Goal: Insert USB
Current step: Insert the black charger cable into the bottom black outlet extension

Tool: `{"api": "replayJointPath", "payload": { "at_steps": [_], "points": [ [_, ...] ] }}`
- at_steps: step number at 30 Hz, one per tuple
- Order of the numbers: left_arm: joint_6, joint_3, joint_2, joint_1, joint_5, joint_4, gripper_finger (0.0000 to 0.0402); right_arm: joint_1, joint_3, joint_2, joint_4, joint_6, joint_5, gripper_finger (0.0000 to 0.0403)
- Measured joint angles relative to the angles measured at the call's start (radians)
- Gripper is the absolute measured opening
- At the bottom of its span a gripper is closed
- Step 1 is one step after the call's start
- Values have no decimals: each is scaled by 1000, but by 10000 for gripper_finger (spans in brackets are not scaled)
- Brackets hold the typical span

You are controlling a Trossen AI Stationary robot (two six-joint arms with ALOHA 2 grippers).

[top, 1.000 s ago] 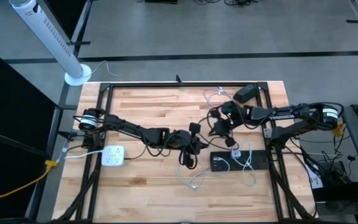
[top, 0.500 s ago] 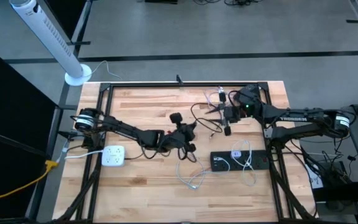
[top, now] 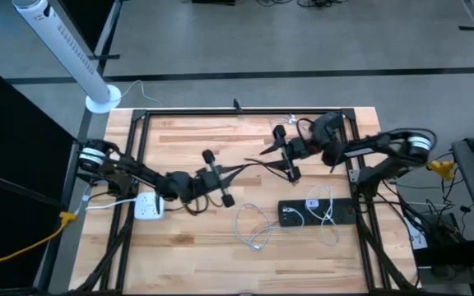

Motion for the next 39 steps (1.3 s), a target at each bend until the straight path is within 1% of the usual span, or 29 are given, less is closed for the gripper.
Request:
{"api": "replayJointPath", "payload": {
  "at_steps": [3, 6, 9, 12, 16, 21, 25, 28, 32, 39],
  "points": [
    [6, -39, 0, 0, 43, 101, 2, 35, 35, 109, 129, 42, -3, 195],
    [22, -54, 0, 0, 51, 127, 2, 66, 83, 205, 241, 71, -8, 221],
    [24, -56, 0, 0, 55, 132, 2, 94, 135, 275, 282, 81, -9, 237],
    [37, -56, 0, 0, 63, 128, 2, 118, 184, 311, 286, 92, -8, 239],
    [46, -56, 0, 0, 72, 128, 2, 137, 229, 324, 285, 116, -7, 223],
    [53, -56, 0, -1, 72, 127, 2, 149, 245, 324, 285, 118, 19, 195],
    [54, -56, 0, -1, 72, 129, 2, 170, 246, 324, 285, 98, 59, 175],
    [56, -55, 0, -3, 73, 133, 2, 178, 246, 324, 286, 79, 70, 160],
    [62, -55, 0, -10, 73, 141, 2, 179, 246, 324, 286, 90, 96, 137],
    [68, -53, 1, -13, 73, 143, 2, 179, 246, 324, 286, 109, 99, 90]
  ]
}}
